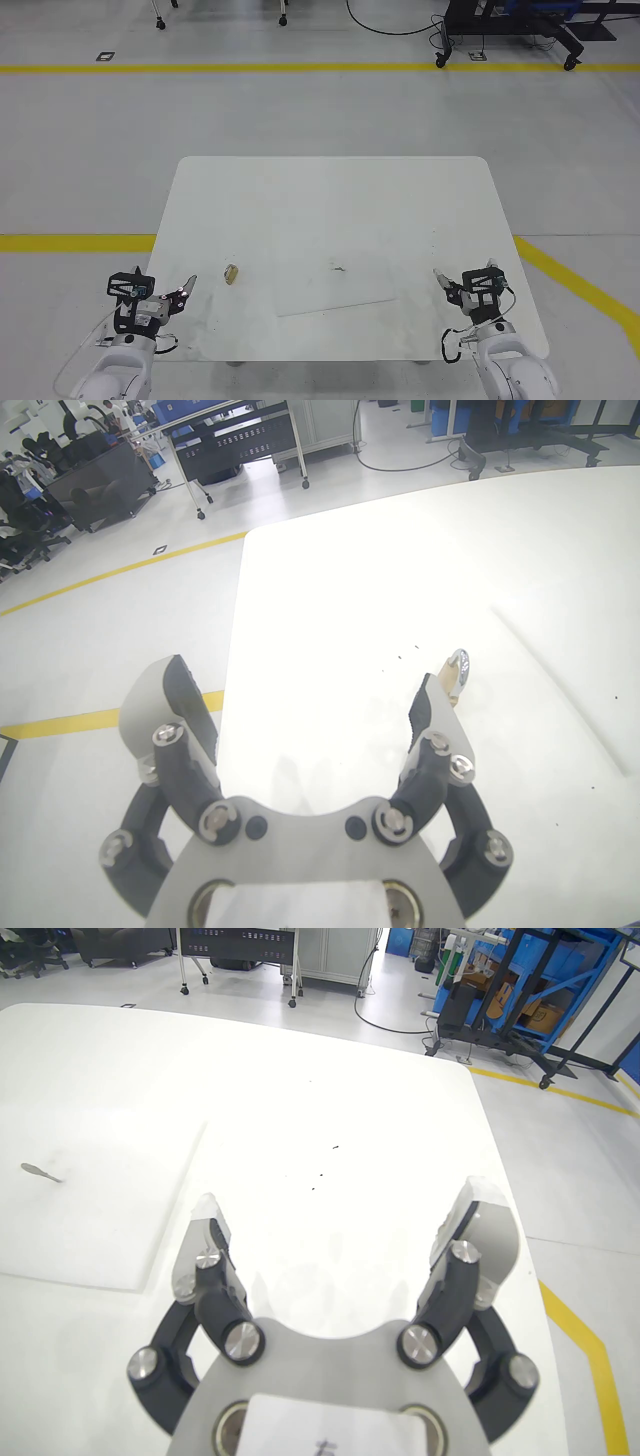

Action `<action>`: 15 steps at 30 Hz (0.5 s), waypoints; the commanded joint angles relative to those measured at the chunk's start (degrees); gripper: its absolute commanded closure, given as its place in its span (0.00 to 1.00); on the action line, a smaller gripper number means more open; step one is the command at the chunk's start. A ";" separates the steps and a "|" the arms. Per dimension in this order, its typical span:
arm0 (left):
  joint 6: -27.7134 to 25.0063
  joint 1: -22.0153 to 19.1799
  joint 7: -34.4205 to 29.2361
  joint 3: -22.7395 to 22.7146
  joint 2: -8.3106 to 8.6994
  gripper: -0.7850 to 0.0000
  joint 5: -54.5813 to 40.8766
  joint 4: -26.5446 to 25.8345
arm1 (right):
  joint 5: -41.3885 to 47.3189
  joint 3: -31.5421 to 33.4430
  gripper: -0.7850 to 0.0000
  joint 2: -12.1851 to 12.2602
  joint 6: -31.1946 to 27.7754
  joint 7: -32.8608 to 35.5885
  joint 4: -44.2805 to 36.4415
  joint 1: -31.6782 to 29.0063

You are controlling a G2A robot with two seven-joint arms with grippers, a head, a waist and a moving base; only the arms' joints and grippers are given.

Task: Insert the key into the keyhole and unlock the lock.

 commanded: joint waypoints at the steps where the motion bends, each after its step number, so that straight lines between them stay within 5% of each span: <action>1: 0.00 0.00 0.00 0.00 0.00 0.00 0.00 0.00 | 0.00 0.00 0.00 0.00 0.00 0.00 0.00 0.00; 7: 0.00 0.00 0.00 0.00 0.00 0.00 0.00 0.00 | -0.58 -0.81 0.00 -0.04 -0.86 0.13 -0.52 0.67; 15: 0.00 0.00 0.00 0.00 0.00 0.00 0.00 0.00 | -2.95 -10.32 0.00 -0.33 -14.73 2.97 -0.13 9.56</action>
